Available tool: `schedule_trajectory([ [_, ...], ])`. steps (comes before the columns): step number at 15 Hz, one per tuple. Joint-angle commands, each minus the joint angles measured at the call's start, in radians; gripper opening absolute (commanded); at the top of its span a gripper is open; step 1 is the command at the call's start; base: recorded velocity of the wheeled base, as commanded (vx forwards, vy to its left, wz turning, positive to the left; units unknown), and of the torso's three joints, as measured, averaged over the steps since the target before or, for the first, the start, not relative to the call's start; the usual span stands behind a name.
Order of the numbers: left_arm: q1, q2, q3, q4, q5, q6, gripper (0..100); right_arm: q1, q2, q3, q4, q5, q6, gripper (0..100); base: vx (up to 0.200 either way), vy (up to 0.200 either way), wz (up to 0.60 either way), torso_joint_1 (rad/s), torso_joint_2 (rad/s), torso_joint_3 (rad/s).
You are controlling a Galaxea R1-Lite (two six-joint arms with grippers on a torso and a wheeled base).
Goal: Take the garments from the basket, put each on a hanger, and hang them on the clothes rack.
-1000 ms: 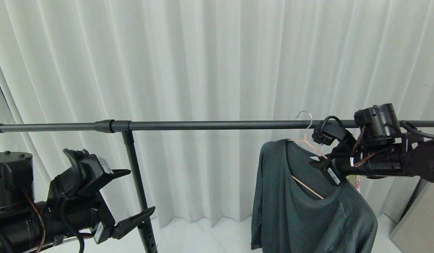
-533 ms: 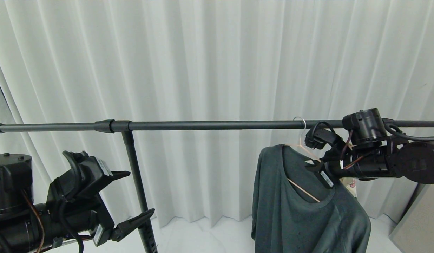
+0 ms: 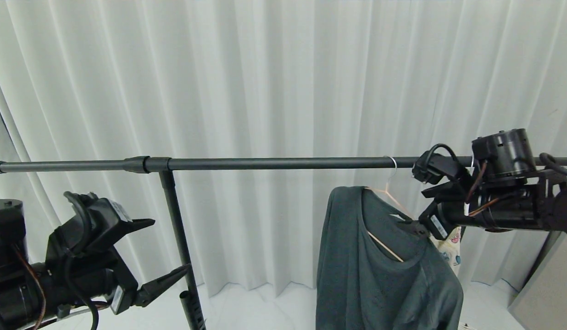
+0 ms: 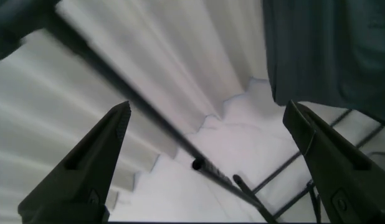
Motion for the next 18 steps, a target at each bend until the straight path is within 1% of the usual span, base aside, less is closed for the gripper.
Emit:
schedule_trajectory([
  [1,0.079,-0.049,0.02,0.0,0.0,-0.001,100,0.014,-0.218,0.057,-0.003,-0.003,0.067,100,0.0,0.0,0.0,0.0,0.0,0.0],
  [2,0.126,-0.083,0.03,0.0,0.0,-0.014,100,0.006,-0.307,0.084,-0.003,-0.017,0.09,100,0.0,0.0,0.0,0.0,0.0,0.0],
  [3,0.163,-0.115,0.031,0.0,0.0,-0.048,100,-0.013,-0.38,0.111,-0.003,-0.056,0.106,100,0.0,0.0,0.0,0.0,0.0,0.0],
  [4,0.191,-0.149,0.034,0.0,0.009,-0.091,100,-0.052,-0.465,0.149,0.001,-0.109,0.109,100,0.0,0.0,0.0,0.0,0.0,0.0],
  [5,0.215,-0.18,0.043,0.0,0.057,-0.12,100,-0.111,-0.544,0.192,0.018,-0.148,0.106,100,0.0,0.0,0.0,0.0,0.0,0.0],
  [7,0.24,-0.239,0.073,0.0,0.196,-0.156,100,-0.217,-0.681,0.243,0.107,-0.155,0.104,100,0.0,0.0,0.0,0.0,0.0,0.0],
  [8,0.24,-0.268,0.085,0.0,0.258,-0.176,100,-0.264,-0.742,0.252,0.158,-0.157,0.104,100,0.0,0.0,0.0,0.0,0.0,0.0],
  [9,0.241,-0.287,0.096,0.0,0.299,-0.186,100,-0.304,-0.787,0.257,0.193,-0.158,0.103,100,0.0,0.0,0.0,0.0,0.0,0.0],
  [10,0.241,-0.299,0.1,0.0,0.324,-0.189,100,-0.333,-0.819,0.263,0.213,-0.158,0.092,100,0.0,0.0,0.0,0.0,0.0,0.0],
  [13,0.243,-0.325,0.099,0.0,0.334,-0.188,100,-0.385,-0.871,0.297,0.213,-0.158,0.05,100,0.0,0.0,0.0,0.0,0.0,0.0],
  [16,0.243,-0.35,0.106,0.0,0.334,-0.179,100,-0.396,-0.902,0.324,0.213,-0.158,0.035,100,0.0,0.0,0.0,0.0,0.0,0.0],
  [18,0.243,-0.353,0.106,0.0,0.334,-0.18,100,-0.396,-0.906,0.329,0.213,-0.158,0.029,100,-0.2,0.0,0.0,0.005,0.0,0.0],
])
